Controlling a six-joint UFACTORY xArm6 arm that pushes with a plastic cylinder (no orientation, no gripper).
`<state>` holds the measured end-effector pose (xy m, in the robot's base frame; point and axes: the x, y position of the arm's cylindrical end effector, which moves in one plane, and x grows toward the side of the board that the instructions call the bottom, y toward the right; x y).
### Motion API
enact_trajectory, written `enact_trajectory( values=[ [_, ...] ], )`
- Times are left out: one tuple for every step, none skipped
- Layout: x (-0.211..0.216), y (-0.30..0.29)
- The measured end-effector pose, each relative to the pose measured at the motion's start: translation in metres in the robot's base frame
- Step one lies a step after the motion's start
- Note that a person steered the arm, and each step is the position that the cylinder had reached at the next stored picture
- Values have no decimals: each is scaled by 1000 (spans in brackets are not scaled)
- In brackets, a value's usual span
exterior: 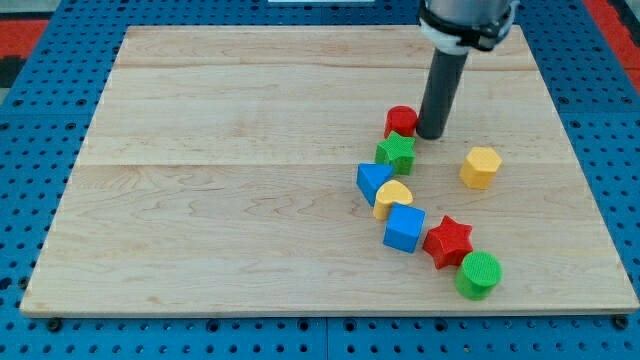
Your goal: Push the yellow hexagon closer to the red star
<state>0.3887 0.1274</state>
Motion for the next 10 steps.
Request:
enact_trajectory(
  values=[
    [-9, -6],
    [-41, -14],
    [20, 26],
    [69, 51],
    [62, 51],
    [56, 93],
    [76, 139],
    [107, 101],
    [112, 69],
    [125, 102]
  ],
)
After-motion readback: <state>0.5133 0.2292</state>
